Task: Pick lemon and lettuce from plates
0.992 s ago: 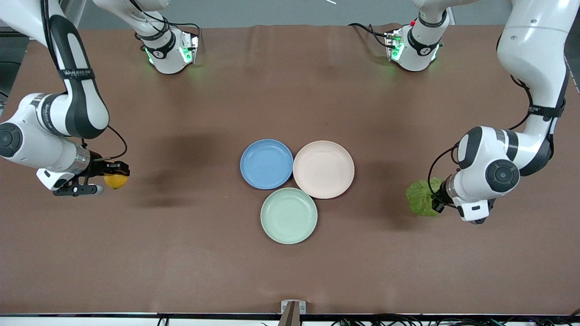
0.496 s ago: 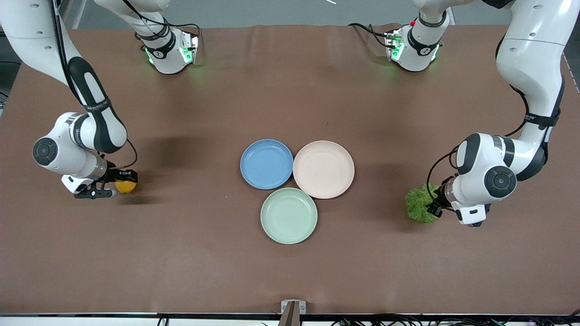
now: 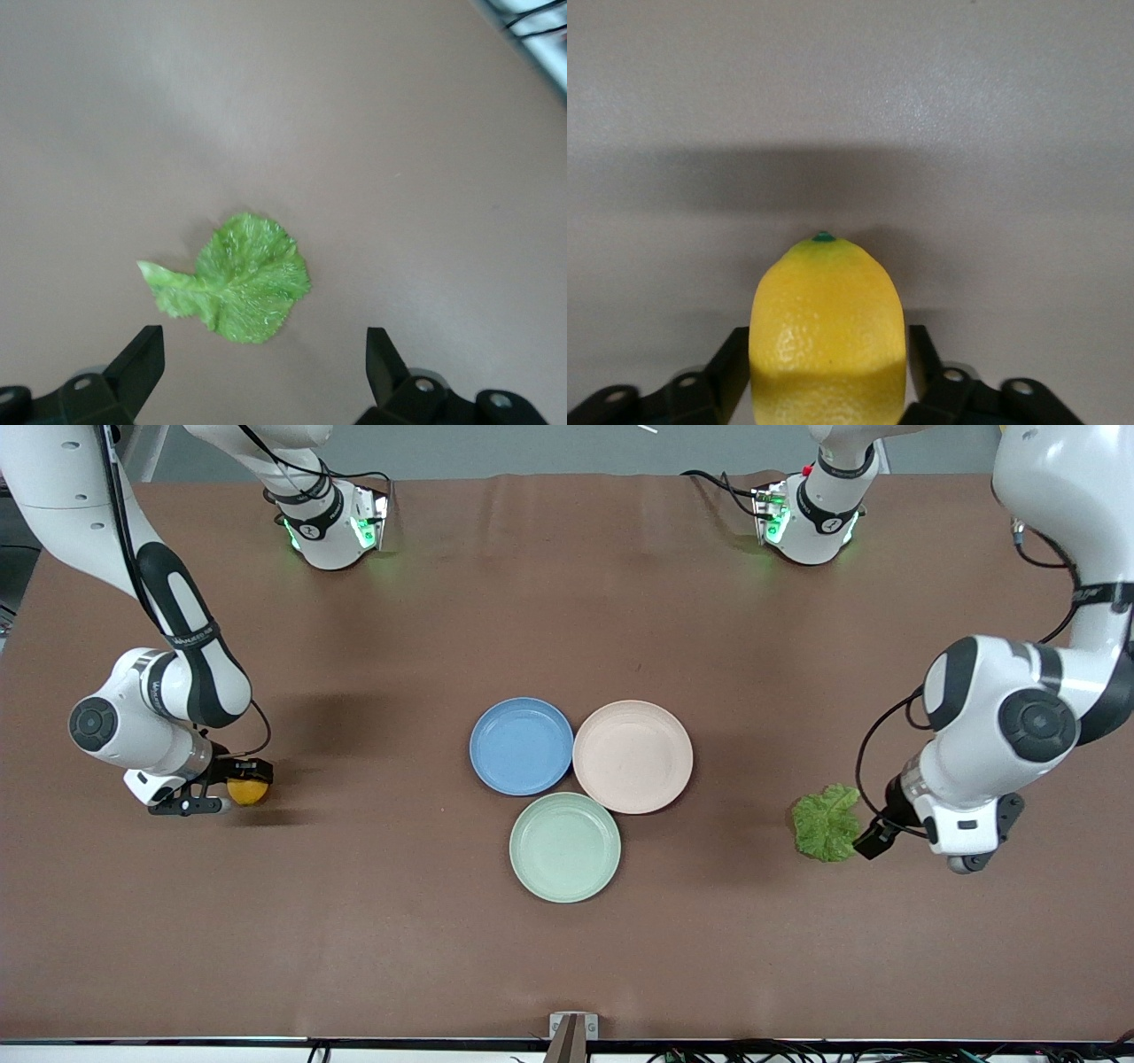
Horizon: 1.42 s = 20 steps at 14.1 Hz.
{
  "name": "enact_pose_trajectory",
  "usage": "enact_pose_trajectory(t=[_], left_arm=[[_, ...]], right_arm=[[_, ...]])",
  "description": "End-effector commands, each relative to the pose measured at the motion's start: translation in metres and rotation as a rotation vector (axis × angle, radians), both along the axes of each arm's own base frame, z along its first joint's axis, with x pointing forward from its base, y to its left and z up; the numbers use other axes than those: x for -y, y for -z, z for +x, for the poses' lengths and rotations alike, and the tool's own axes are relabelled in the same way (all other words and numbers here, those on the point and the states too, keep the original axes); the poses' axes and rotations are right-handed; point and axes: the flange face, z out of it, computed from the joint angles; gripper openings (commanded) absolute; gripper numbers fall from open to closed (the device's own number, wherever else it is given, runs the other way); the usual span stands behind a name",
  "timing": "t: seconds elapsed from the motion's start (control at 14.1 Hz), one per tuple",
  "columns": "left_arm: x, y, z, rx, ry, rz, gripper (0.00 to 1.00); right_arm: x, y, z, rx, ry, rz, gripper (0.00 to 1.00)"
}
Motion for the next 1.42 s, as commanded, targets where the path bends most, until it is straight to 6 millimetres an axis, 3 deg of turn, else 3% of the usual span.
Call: enact_pose_trajectory(t=[0.0, 0.35, 0.57, 0.71, 0.85, 0.99, 1.35], left_arm=[[-0.003, -0.042, 0.000, 0.006, 0.133, 0.045, 1.00], [0.000, -0.114, -0.011, -0.025, 0.271, 0.071, 1.00], [-0.009, -0.159, -0.029, -0.016, 0.329, 0.105, 1.00], [-0.020, -0.178, -0.035, -0.046, 0.368, 0.073, 1.00], [-0.020, -0.204, -0.051, -0.061, 0.410, 0.015, 1.00], [-0.032, -0.228, -0.067, -0.046, 0.408, -0.011, 1.00], [-0.033, -0.249, -0.104, -0.104, 0.573, 0.009, 1.00]], right_arm=[[0.000, -0.048, 0.005, 0.000, 0.002, 0.016, 0.98], [-0.008, -0.200, 0.010, -0.070, 0.087, 0.040, 0.98], [-0.022, -0.292, 0.005, -0.090, 0.107, 0.044, 0.98], [-0.036, -0.341, 0.005, -0.107, 0.132, 0.037, 0.98], [-0.049, -0.369, 0.004, -0.106, 0.140, 0.034, 0.99], [-0.060, -0.383, 0.005, -0.089, 0.146, 0.028, 0.99], [-0.079, -0.413, 0.010, -0.020, 0.110, 0.007, 0.99]])
